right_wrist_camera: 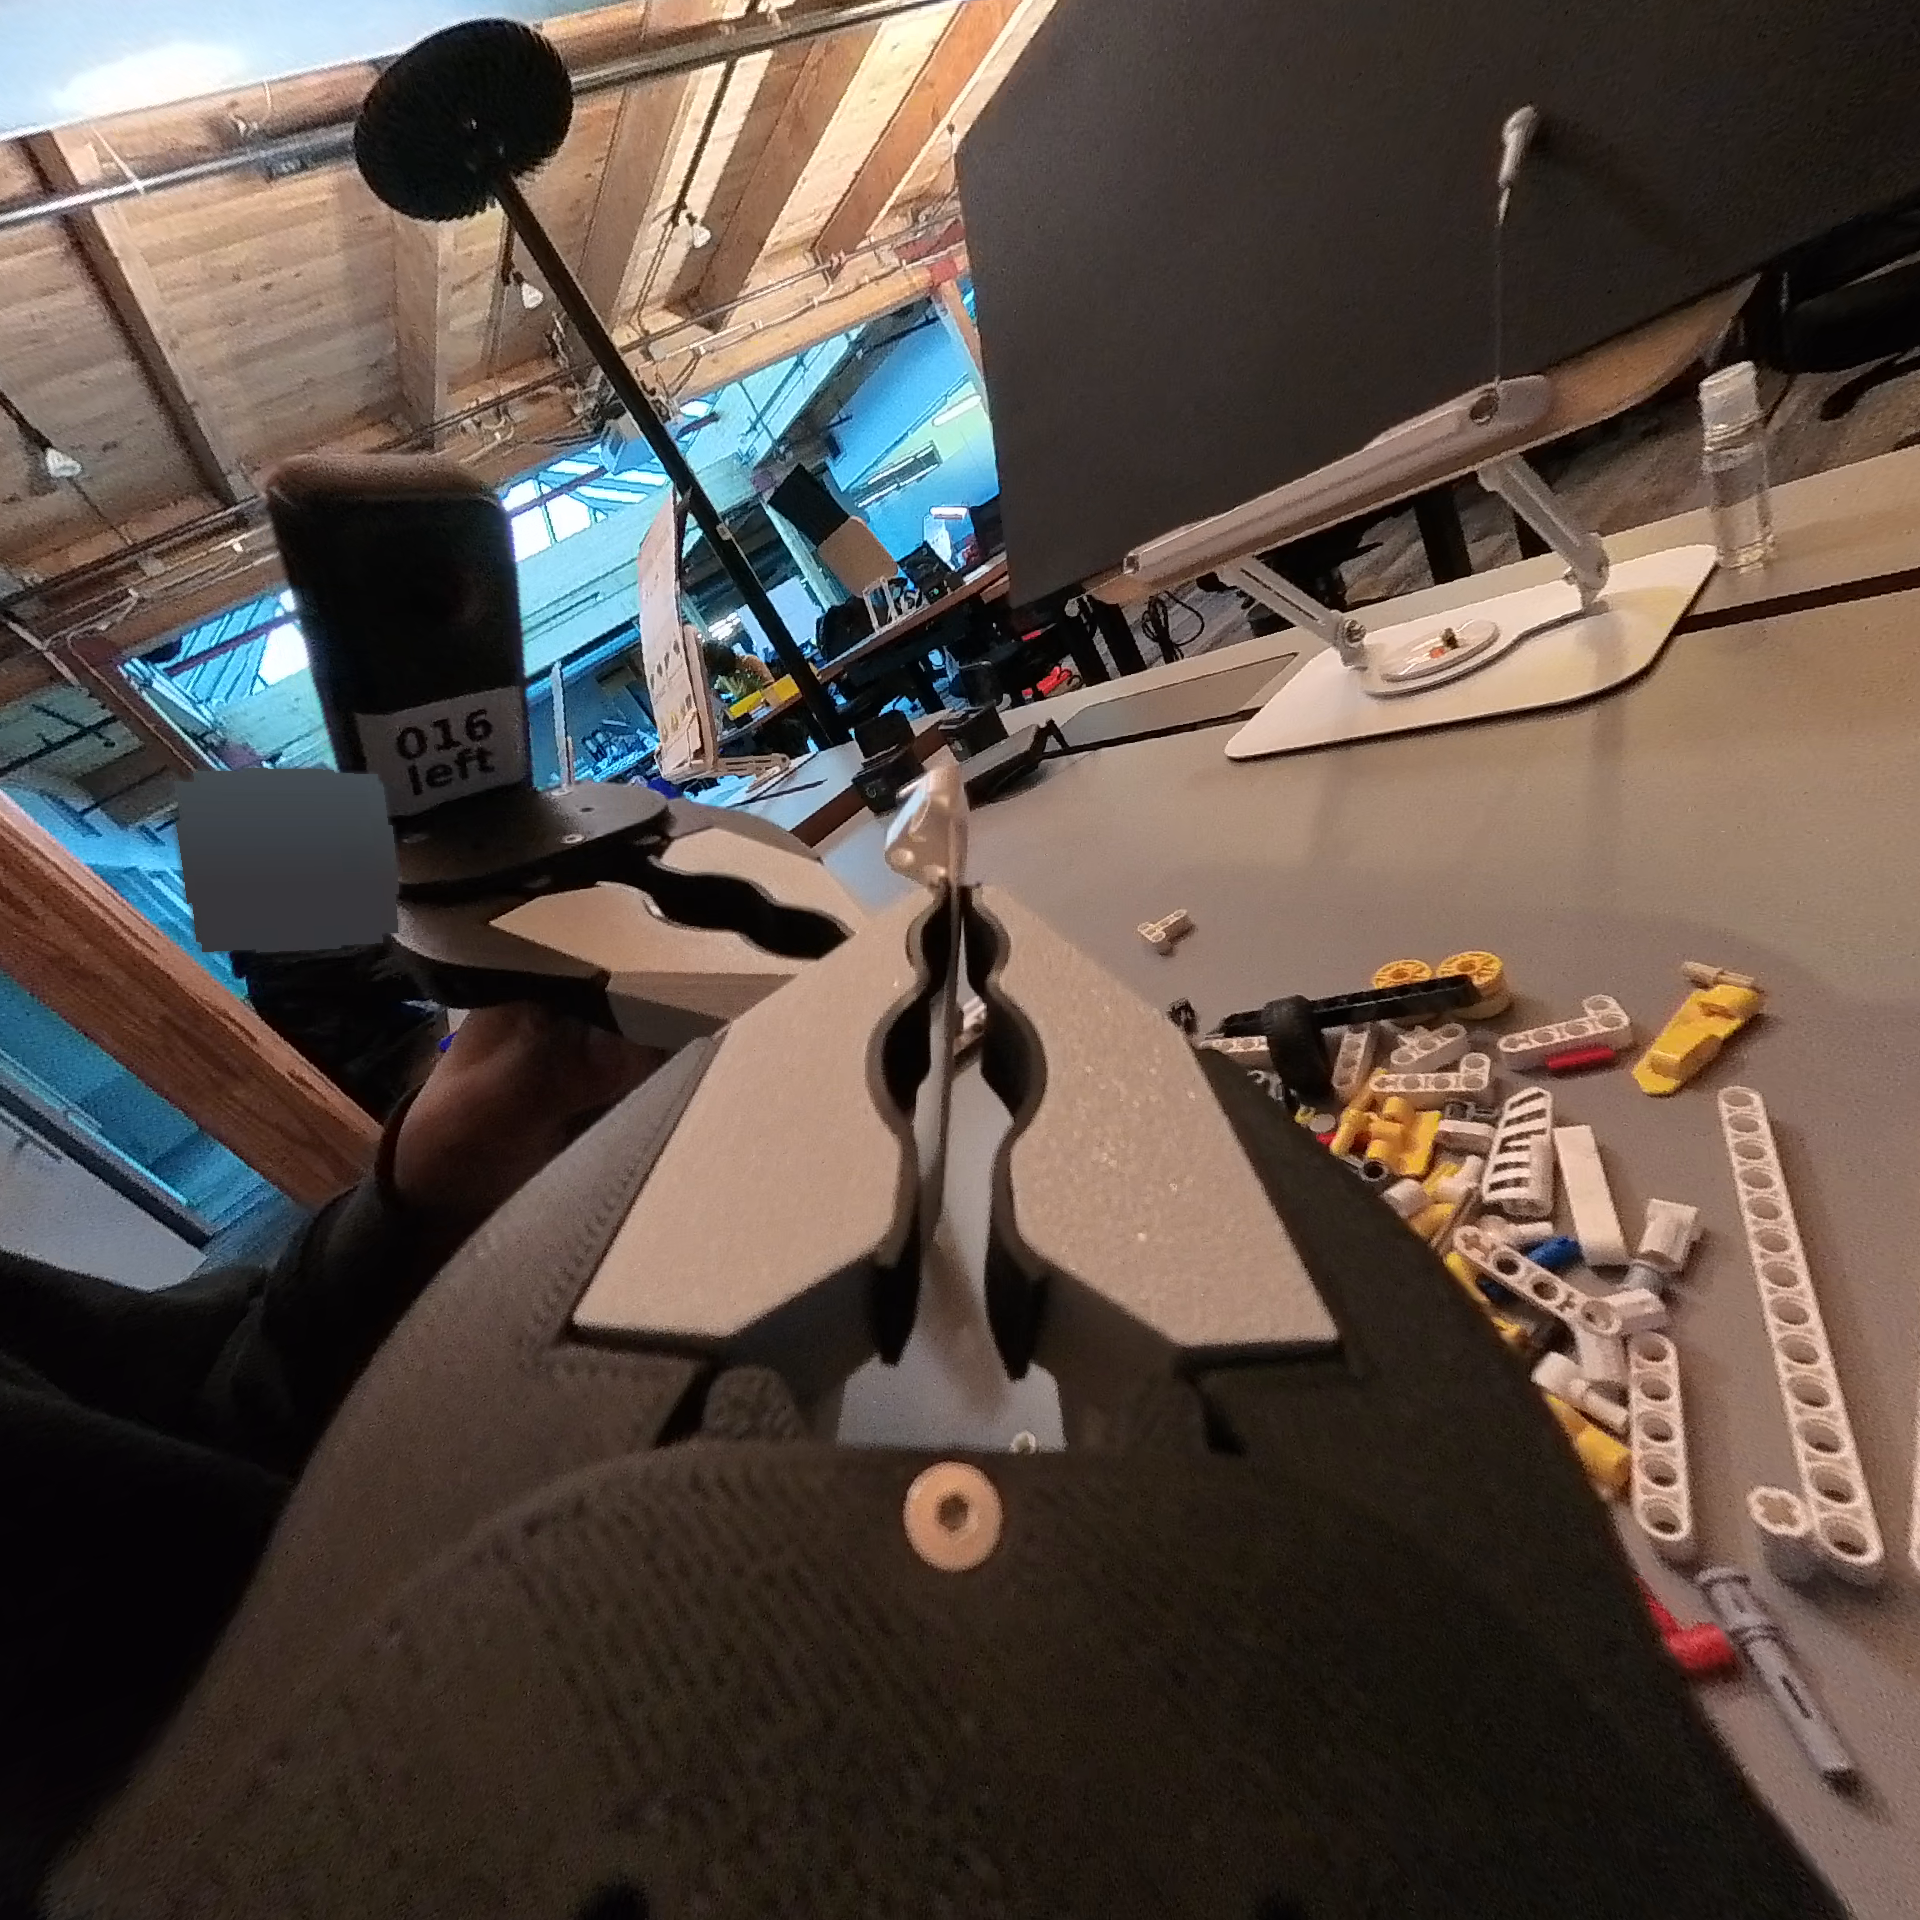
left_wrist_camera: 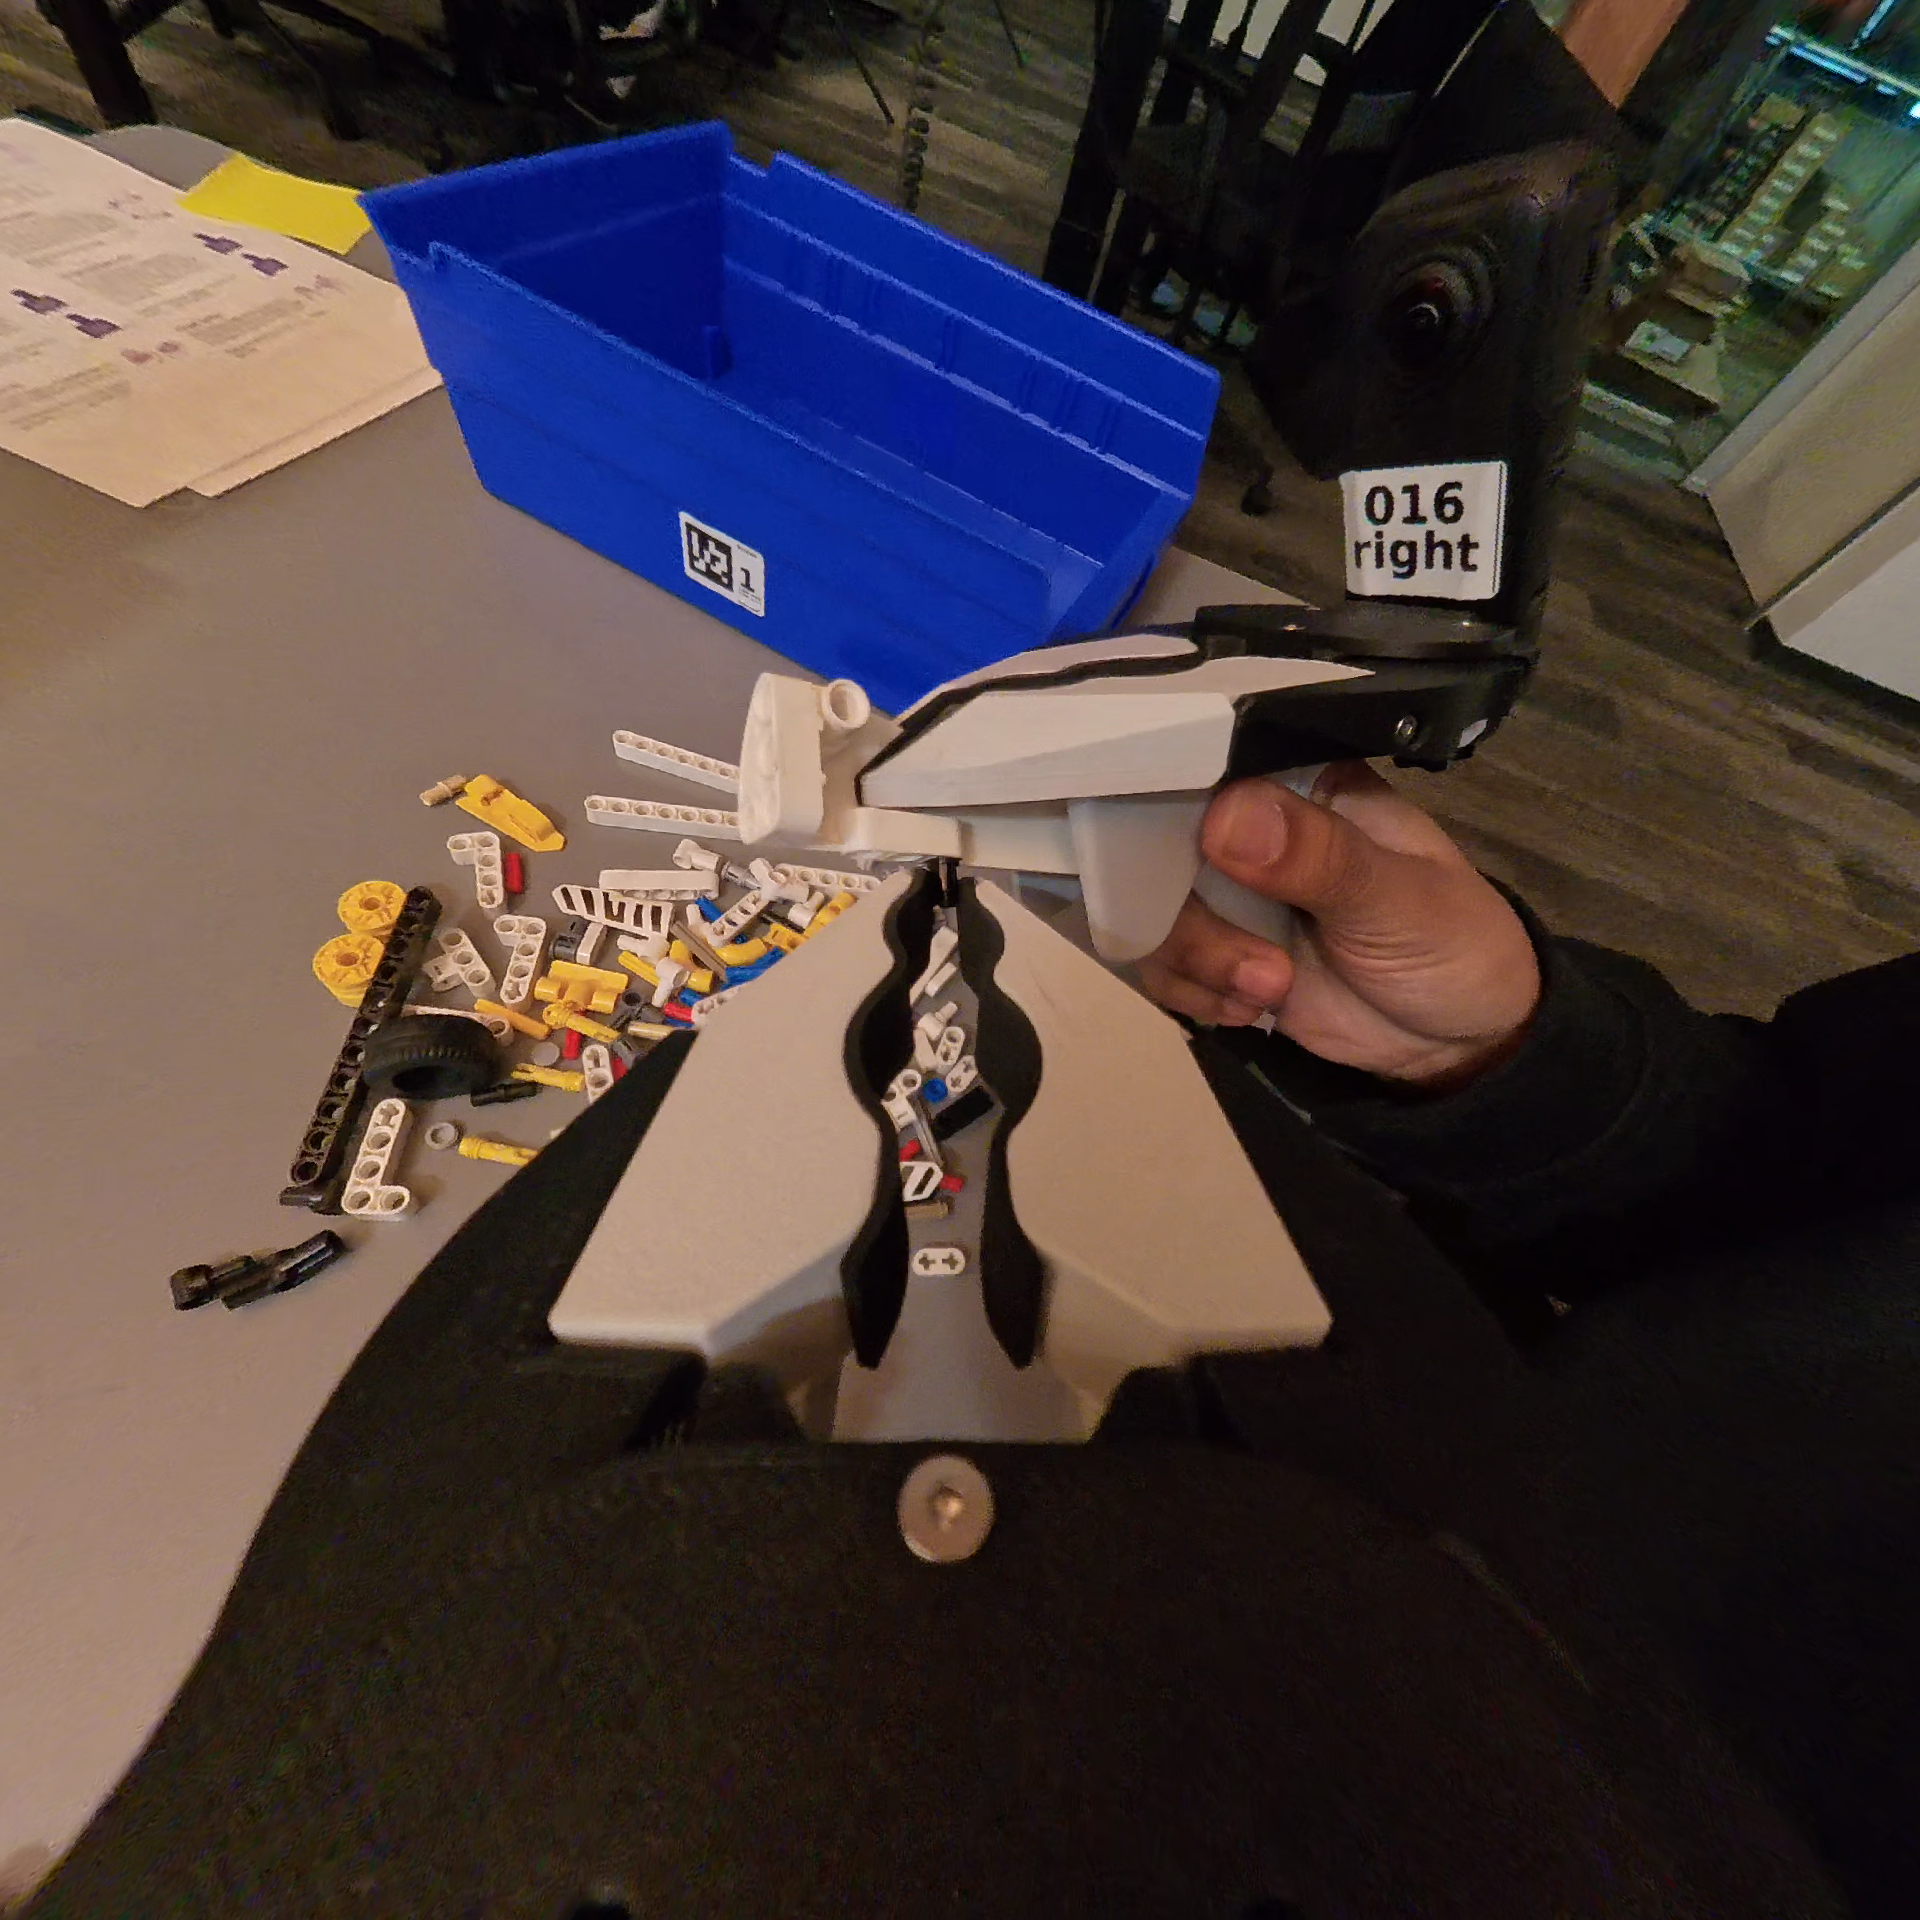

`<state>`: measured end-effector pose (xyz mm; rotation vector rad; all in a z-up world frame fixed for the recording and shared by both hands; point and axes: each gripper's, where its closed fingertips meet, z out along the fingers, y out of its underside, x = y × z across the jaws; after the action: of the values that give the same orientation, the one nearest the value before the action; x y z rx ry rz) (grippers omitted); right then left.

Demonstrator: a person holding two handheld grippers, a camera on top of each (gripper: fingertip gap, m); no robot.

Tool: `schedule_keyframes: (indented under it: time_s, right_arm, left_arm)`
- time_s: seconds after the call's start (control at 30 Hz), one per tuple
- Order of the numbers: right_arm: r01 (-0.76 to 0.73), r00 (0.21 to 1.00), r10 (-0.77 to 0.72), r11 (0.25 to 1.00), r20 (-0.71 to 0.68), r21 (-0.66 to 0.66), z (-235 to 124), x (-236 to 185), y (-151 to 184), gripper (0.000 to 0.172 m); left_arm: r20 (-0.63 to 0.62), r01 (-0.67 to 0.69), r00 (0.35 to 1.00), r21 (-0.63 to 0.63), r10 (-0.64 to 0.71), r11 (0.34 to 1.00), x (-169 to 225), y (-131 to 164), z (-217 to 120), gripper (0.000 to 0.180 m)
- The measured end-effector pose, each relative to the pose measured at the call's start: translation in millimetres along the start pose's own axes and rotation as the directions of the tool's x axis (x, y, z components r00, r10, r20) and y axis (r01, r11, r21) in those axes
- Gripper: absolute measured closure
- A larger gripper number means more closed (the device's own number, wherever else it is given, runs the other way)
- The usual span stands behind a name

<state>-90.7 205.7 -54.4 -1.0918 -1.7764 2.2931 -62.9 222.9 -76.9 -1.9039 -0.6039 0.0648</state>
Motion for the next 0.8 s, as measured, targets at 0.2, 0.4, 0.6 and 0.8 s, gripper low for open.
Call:
schedule_keyframes:
  time_s: [0.2, 0.4, 0.6, 0.8]
  right_arm:
    - [-0.085, 0.990, 0.090, 0.995, 0.107, -0.049, -3, -4, 4, 0.172]
    - [-0.155, 0.973, 0.159, 0.987, 0.169, -0.038, -7, -6, 3, 0.172]
    - [-0.141, 0.986, 0.129, 0.984, 0.107, 0.106, -16, -5, -18, 0.172]
    - [0.132, 0.981, -0.111, 0.983, -0.156, 0.127, -58, 14, -59, 0.172]
  left_arm:
    - [0.016, -0.007, 1.000, 0.023, 0.007, 1.000, -5, -2, -7, 0.180]
    - [0.014, -0.011, 1.000, 0.030, 0.011, 0.999, -3, 1, -6, 0.180]
    - [0.050, -0.039, 0.998, 0.128, 0.032, 0.991, 4, -6, -11, 0.178]
    - [0.045, 0.084, 0.995, 0.094, -0.089, 0.992, -9, 26, -22, 0.179]
